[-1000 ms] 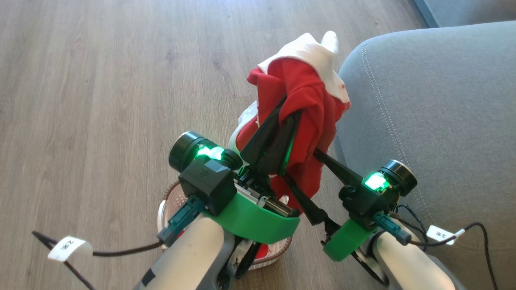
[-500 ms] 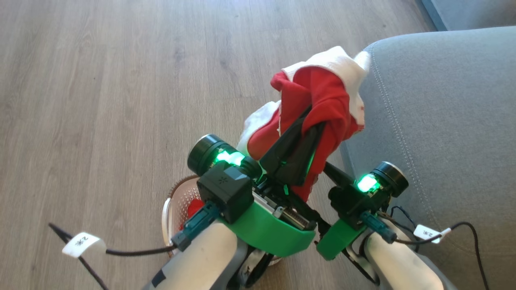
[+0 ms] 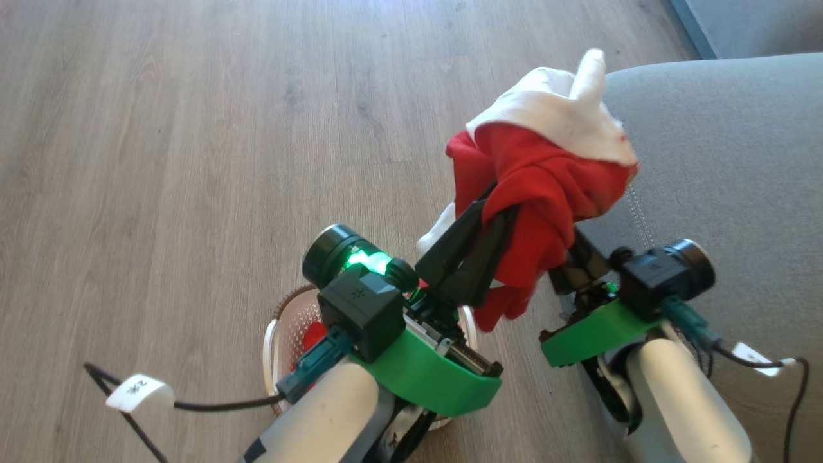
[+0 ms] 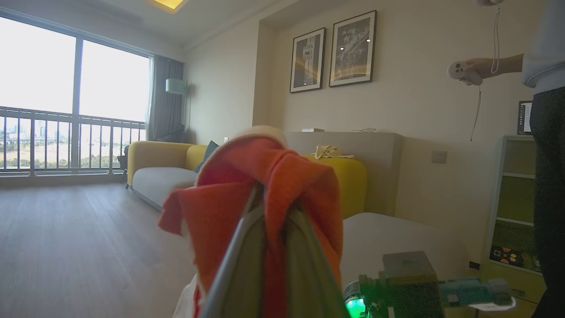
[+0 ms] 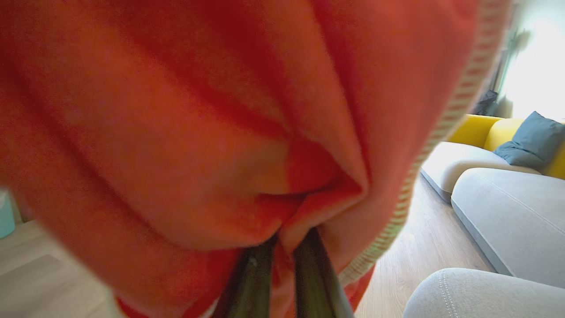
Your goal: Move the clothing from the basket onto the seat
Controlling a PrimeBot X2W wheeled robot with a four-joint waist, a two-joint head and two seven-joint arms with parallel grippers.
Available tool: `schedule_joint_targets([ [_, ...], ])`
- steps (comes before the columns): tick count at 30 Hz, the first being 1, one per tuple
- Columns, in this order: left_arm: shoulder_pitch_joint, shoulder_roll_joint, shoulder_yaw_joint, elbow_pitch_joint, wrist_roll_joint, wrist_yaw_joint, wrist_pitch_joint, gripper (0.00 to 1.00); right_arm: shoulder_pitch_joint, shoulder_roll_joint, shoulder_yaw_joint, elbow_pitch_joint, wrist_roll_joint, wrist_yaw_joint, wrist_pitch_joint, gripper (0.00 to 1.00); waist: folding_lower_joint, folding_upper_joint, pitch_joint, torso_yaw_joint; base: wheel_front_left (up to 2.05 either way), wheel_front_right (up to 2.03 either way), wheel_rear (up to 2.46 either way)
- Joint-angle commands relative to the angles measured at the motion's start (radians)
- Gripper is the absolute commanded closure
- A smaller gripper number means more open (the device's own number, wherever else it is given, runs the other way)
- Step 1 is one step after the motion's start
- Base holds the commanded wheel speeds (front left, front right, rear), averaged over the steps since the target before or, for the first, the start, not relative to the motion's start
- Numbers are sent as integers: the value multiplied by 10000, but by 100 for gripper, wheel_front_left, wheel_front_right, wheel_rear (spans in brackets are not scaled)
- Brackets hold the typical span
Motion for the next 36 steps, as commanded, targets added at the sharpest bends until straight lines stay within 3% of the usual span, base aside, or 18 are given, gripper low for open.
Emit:
schedule_joint_targets([
  [1,-141,16,399,-233,21,-56,-44,100,-119,243,-99,-568,278,-2,-11,100,0,0,-10,18,0,0,0],
  [7,56,16,739,72,86,-22,-44,100,48,331,-681,-1159,1079,-2,-11,100,0,0,11,-16,0,0,0],
  [17,395,16,1112,999,154,-381,-44,100,42,362,-983,-2209,2562,-2,-11,100,0,0,48,-100,0,0,0],
  [33,575,16,974,2281,1026,-1191,-44,100,3,364,-710,-2542,3217,-2,-11,100,0,0,150,-54,0,0,0],
  [35,592,16,1050,2320,1087,-1164,-44,4,0,364,-790,-2603,3260,-2,-11,100,0,0,163,-58,0,0,0],
  [36,604,16,1080,2334,1099,-1161,-44,0,1,365,-817,-2622,3270,-2,-11,100,0,0,169,-63,0,0,0],
])
